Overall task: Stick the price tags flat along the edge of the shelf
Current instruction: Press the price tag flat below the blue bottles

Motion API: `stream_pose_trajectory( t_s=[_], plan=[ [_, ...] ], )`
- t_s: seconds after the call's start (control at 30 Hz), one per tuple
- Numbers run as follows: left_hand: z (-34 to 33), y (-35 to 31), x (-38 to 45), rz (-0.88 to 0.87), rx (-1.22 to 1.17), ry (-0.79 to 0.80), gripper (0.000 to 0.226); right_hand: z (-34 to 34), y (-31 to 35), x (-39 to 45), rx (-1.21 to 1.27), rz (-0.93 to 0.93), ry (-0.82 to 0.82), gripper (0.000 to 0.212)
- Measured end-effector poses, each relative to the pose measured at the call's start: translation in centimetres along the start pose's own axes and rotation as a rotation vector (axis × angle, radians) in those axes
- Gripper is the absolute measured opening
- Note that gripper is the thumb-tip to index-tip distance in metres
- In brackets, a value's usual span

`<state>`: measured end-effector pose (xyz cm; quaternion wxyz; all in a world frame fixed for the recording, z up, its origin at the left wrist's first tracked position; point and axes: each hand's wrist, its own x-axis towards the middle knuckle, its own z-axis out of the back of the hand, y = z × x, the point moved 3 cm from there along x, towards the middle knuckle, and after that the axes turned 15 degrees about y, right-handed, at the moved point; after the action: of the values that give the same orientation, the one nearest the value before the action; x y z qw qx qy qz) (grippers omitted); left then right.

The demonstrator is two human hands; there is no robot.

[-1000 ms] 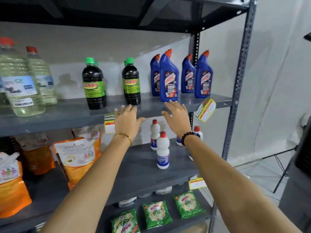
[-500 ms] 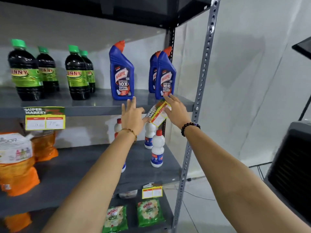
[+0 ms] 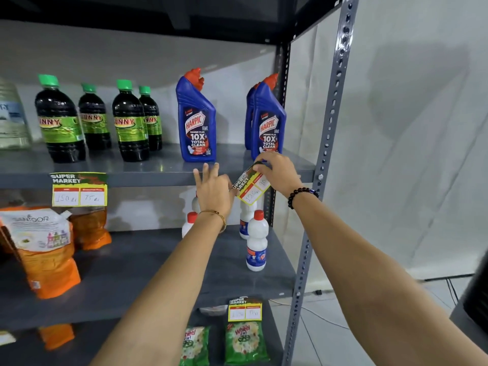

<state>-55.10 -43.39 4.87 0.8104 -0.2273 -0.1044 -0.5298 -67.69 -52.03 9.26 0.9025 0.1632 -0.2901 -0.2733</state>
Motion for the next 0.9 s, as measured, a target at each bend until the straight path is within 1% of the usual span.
stream_pose_trajectory(
  t_s=[0.1,0.23,0.4,0.5,0.6,0.8,0.9],
  plan=[
    [0.0,0.0,0.0,-0.004,-0.008,-0.022,0.025,0.1,-0.2,-0.1,0.057,-0.020,0.004,0.017],
    [0.6,0.3,0.0,-0.023,-0.063,-0.011,0.019,0.2,-0.5,-0.7,0.080,-0.033,0.013,0.019],
    [2.9,0.4,-0.5,-0.039,-0.189,-0.059,0.013,0.2,-0.7,-1.6,0.113,-0.026,-0.066,0.013],
    [3.8,1.2,0.0,-0.030,-0.160,0.012,0.011,-0.2,-0.4,-1.7,0.067,-0.030,-0.006,0.009],
    [4.1,1.7,0.4,-0.051,-0.101,0.056,0.015,-0.9,-0.2,-1.7,0.005,-0.030,0.037,0.010],
    [4.7,1.4,0.9,-0.055,-0.079,0.035,0.019,-0.9,-0.4,-1.6,0.081,-0.067,-0.036,0.018],
    [4.8,1.3,1.0,-0.042,-0.063,0.036,0.019,-1.1,-0.3,-1.4,0.076,-0.081,-0.053,0.019]
  ],
)
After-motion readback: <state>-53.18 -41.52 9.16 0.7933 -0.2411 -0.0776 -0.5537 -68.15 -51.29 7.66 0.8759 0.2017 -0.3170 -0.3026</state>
